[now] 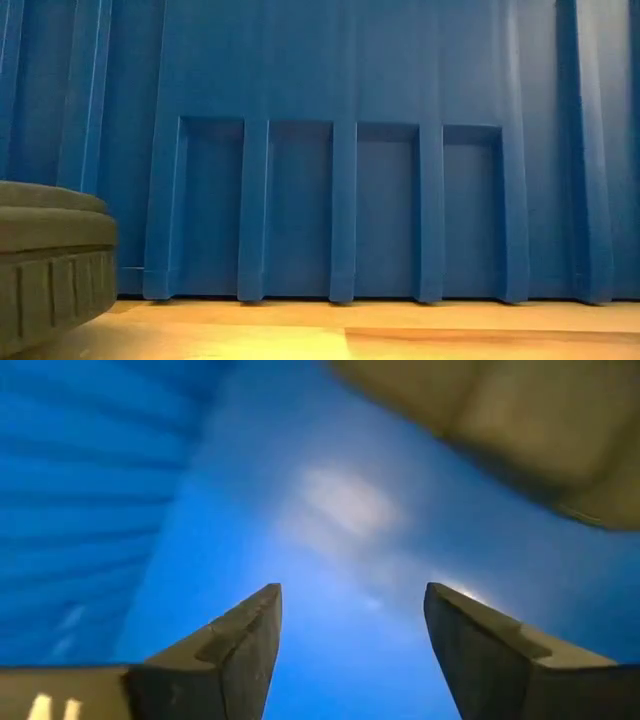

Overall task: Pick and place slides into bin
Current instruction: Put the black slide into the blue bin

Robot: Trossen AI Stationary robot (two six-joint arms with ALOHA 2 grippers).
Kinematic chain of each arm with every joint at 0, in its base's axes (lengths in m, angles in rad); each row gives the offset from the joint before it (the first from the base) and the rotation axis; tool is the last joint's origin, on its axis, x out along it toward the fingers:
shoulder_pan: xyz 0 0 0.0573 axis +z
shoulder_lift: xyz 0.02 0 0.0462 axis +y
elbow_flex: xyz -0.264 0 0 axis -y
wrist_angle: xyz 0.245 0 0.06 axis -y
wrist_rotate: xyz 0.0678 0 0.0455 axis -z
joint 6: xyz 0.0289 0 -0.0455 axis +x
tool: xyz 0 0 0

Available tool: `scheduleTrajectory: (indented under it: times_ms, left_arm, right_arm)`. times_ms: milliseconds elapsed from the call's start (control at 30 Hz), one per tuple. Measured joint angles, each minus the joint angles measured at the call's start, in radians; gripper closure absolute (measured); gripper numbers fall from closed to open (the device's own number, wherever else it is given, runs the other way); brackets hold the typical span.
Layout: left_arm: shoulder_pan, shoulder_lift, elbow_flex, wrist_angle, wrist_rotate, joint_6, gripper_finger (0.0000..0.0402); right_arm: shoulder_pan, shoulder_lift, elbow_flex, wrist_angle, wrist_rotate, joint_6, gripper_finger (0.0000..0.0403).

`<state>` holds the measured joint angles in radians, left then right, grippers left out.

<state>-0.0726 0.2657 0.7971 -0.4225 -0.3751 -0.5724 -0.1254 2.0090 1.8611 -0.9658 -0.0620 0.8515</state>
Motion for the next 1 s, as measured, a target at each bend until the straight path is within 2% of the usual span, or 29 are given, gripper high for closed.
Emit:
scheduleTrajectory:
  times_ms: [267,467,567,733,1000]
  left_arm:
    - [0.000,0.000,0.000,0.000,-0.002,-0.027,0.0165]
    - [0.000,0.000,0.000,-0.013,0.030,-0.053,0.0165]
    - [0.000,0.000,0.000,-0.035,0.090,-0.064,0.0165]
    - [0.000,0.000,0.000,-0.069,0.195,-0.119,0.0165]
    - [0.000,0.000,0.000,-0.114,0.383,-0.165,0.0165]
  right_arm:
    - [0.146,0.000,0.203,-0.067,0.002,-0.100,0.0169]
    - [0.247,0.000,0.346,-0.201,0.091,-0.085,0.0169]
    - [0.297,0.000,0.401,-0.261,0.139,-0.056,0.0169]
    - [0.392,0.000,0.465,-0.269,0.142,-0.040,0.0169]
    - [0.512,-0.001,0.496,-0.293,0.264,0.073,0.0169]
